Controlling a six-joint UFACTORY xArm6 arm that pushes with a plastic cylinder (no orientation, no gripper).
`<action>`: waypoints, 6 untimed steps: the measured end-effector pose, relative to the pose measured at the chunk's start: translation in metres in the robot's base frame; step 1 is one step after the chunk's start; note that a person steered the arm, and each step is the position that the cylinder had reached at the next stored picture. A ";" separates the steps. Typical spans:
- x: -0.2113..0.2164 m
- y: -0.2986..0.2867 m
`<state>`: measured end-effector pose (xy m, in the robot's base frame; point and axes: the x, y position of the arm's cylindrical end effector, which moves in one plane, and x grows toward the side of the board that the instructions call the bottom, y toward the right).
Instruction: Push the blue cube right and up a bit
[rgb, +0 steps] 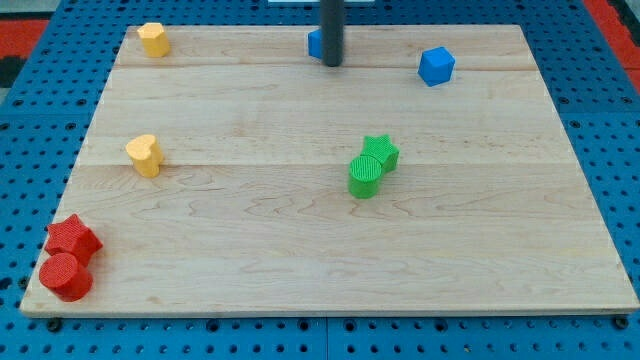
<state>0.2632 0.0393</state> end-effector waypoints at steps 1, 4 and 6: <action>-0.003 0.041; -0.028 0.062; 0.071 0.077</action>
